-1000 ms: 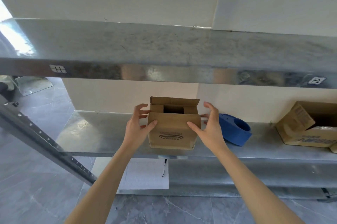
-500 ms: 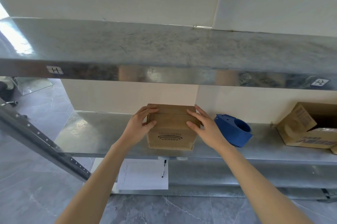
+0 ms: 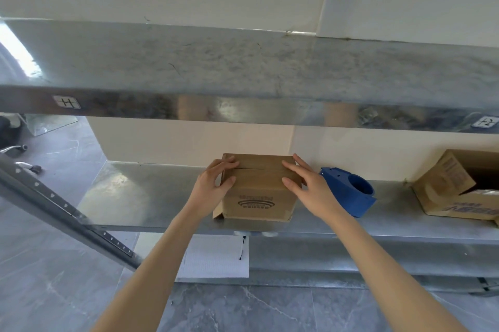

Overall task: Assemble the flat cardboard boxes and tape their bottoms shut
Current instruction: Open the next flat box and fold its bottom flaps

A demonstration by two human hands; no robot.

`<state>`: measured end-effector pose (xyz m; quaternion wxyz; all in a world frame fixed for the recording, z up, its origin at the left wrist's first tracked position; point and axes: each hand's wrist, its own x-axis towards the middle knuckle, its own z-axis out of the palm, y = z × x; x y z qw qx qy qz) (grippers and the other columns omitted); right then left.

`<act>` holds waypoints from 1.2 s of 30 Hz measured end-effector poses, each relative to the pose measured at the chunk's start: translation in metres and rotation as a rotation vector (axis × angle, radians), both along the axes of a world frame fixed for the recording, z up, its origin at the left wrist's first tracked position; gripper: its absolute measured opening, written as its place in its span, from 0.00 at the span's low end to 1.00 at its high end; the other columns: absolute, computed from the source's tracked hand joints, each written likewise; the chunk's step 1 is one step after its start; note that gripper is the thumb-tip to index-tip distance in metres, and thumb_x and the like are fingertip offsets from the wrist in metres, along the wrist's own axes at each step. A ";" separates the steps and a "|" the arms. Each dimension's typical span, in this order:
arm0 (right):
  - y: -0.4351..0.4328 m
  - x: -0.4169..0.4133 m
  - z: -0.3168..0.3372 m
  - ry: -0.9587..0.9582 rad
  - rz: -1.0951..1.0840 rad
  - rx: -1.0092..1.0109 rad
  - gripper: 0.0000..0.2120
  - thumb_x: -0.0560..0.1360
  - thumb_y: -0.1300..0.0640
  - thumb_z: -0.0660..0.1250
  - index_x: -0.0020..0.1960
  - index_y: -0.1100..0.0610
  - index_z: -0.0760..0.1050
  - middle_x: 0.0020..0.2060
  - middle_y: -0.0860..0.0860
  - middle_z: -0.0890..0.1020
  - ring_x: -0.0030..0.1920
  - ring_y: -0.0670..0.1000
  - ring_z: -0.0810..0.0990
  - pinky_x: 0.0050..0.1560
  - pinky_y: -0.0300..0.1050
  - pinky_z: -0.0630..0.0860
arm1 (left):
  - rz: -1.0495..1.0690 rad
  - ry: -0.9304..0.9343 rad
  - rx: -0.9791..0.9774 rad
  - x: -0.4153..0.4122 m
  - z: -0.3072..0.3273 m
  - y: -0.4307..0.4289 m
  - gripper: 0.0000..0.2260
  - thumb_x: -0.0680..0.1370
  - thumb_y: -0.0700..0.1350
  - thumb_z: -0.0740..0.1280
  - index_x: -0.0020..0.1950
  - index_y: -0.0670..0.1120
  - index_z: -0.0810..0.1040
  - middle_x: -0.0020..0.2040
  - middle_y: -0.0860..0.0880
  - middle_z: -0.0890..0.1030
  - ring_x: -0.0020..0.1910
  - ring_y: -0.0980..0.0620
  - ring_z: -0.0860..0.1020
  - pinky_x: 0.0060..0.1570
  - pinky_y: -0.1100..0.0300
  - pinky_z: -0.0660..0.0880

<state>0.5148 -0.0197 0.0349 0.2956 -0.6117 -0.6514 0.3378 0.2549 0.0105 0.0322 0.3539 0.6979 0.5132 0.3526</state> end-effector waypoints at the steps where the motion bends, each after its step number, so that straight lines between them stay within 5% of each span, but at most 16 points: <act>1: 0.001 0.000 0.000 -0.006 -0.003 0.000 0.23 0.80 0.48 0.65 0.74 0.44 0.68 0.78 0.41 0.57 0.77 0.46 0.59 0.76 0.52 0.61 | -0.001 -0.009 -0.009 0.001 0.000 0.000 0.15 0.79 0.38 0.67 0.66 0.46 0.79 0.67 0.53 0.74 0.67 0.56 0.71 0.68 0.63 0.65; 7: 0.011 -0.010 0.002 -0.031 0.022 0.009 0.23 0.81 0.49 0.63 0.75 0.46 0.66 0.78 0.42 0.56 0.77 0.46 0.58 0.75 0.47 0.61 | 0.006 -0.013 -0.024 -0.012 -0.003 0.003 0.15 0.80 0.40 0.68 0.66 0.47 0.78 0.68 0.54 0.74 0.67 0.56 0.71 0.63 0.72 0.64; 11: 0.020 -0.021 0.003 -0.014 0.045 0.016 0.23 0.82 0.51 0.62 0.76 0.48 0.65 0.79 0.43 0.55 0.77 0.46 0.58 0.72 0.41 0.60 | 0.046 -0.015 0.012 -0.022 0.000 0.011 0.16 0.78 0.39 0.70 0.65 0.47 0.79 0.67 0.54 0.75 0.67 0.57 0.71 0.68 0.61 0.65; 22: 0.011 -0.029 -0.019 -0.060 0.075 -0.025 0.23 0.81 0.53 0.65 0.75 0.49 0.67 0.79 0.44 0.57 0.77 0.46 0.59 0.74 0.43 0.60 | 0.028 0.069 -0.022 -0.033 -0.024 0.004 0.16 0.76 0.37 0.71 0.64 0.47 0.80 0.65 0.55 0.75 0.65 0.54 0.74 0.66 0.59 0.68; 30: 0.012 -0.032 -0.023 -0.019 0.057 -0.031 0.23 0.80 0.53 0.67 0.74 0.49 0.68 0.78 0.44 0.59 0.77 0.46 0.59 0.76 0.51 0.61 | 0.031 0.066 -0.008 -0.039 -0.030 0.003 0.17 0.76 0.38 0.72 0.64 0.48 0.80 0.66 0.56 0.75 0.66 0.58 0.73 0.64 0.67 0.65; 36: 0.013 -0.041 -0.028 -0.036 0.060 -0.026 0.23 0.80 0.53 0.67 0.74 0.49 0.69 0.78 0.44 0.59 0.76 0.46 0.61 0.75 0.44 0.60 | 0.059 0.031 -0.005 -0.043 -0.036 -0.001 0.16 0.77 0.36 0.70 0.65 0.45 0.79 0.67 0.54 0.75 0.66 0.58 0.72 0.61 0.78 0.62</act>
